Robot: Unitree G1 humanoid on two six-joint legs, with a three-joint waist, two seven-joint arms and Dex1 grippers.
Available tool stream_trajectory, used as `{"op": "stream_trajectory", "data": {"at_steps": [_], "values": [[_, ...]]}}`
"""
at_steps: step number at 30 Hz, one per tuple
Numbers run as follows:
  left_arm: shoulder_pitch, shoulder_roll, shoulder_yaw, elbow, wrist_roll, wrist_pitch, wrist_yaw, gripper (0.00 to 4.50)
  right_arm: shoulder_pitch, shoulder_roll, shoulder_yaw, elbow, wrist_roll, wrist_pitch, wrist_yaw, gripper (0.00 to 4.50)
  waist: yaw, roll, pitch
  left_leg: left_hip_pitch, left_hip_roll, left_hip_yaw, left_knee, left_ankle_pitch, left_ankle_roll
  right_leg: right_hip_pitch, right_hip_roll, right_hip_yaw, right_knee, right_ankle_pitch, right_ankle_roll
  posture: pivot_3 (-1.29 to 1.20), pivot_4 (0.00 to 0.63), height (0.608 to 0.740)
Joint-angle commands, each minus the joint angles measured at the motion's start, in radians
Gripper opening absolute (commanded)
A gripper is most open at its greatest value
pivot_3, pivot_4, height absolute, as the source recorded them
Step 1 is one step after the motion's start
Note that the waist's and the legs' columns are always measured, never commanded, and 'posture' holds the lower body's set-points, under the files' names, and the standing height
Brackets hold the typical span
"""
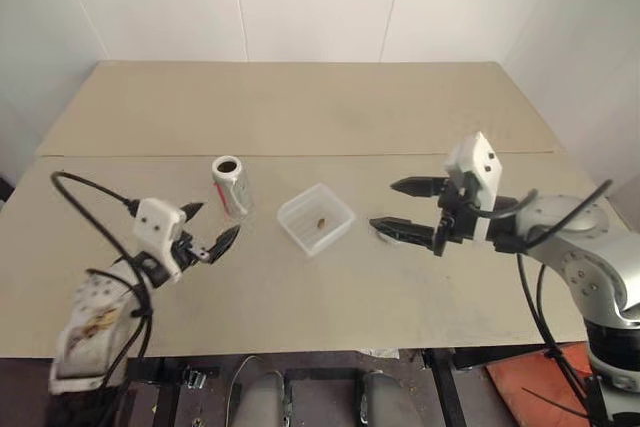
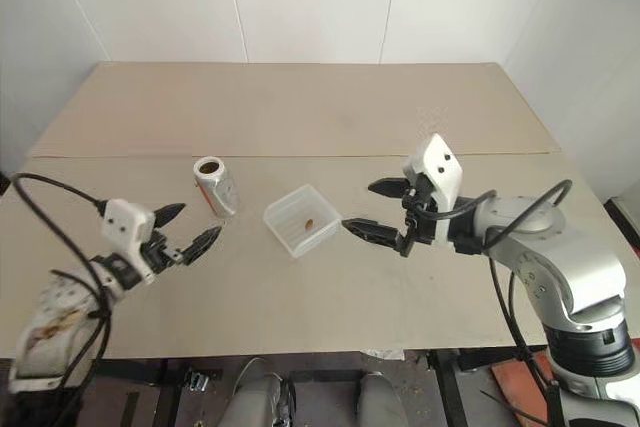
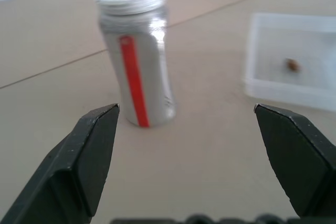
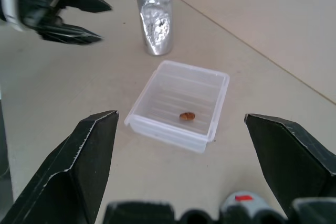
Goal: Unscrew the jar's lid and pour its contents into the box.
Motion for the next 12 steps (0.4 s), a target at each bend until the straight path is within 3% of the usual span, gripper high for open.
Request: {"op": "stream_trajectory", "data": {"at_steps": [1, 3, 7, 12], "values": [[0.052, 0.088, 0.148, -0.148, -0.154, 0.051, -0.097, 4.48, 0.039, -0.048, -0.069, 0.036, -0.023, -0.110, 0.085, 4.50, 0.006, 0.000, 0.000, 0.001, 0.000, 0.000, 0.000, 0.000, 0.000, 0.000, 0.000, 0.000, 0.000, 0.000, 0.000, 0.00, 0.150, 0.740], [0.101, 0.155, 0.240, -0.168, -0.230, 0.075, -0.181, 4.48, 0.083, -0.068, -0.080, 0.061, -0.041, -0.168, 0.134, 4.50, 0.008, 0.000, 0.000, 0.000, 0.000, 0.000, 0.000, 0.000, 0.000, 0.001, 0.000, -0.001, -0.001, -0.001, -0.001, 0.00, 0.150, 0.740], [0.166, 0.237, 0.356, -0.102, -0.242, 0.014, -0.321, 4.48, 0.146, -0.094, -0.132, 0.133, -0.053, -0.251, 0.207, 4.50, 0.008, 0.001, 0.000, 0.001, 0.000, 0.002, -0.001, 0.000, 0.000, 0.000, 0.001, 0.001, -0.001, -0.002, -0.002, 0.00, 0.150, 0.740], [0.150, 0.244, 0.332, -0.059, -0.246, -0.031, -0.371, 4.48, 0.197, -0.131, -0.170, 0.173, -0.030, -0.265, 0.290, 4.50, 0.009, 0.001, -0.001, 0.002, 0.000, 0.004, -0.002, 0.000, 0.000, 0.001, 0.002, 0.001, -0.002, -0.004, -0.004, 0.00, 0.150, 0.740]]}}
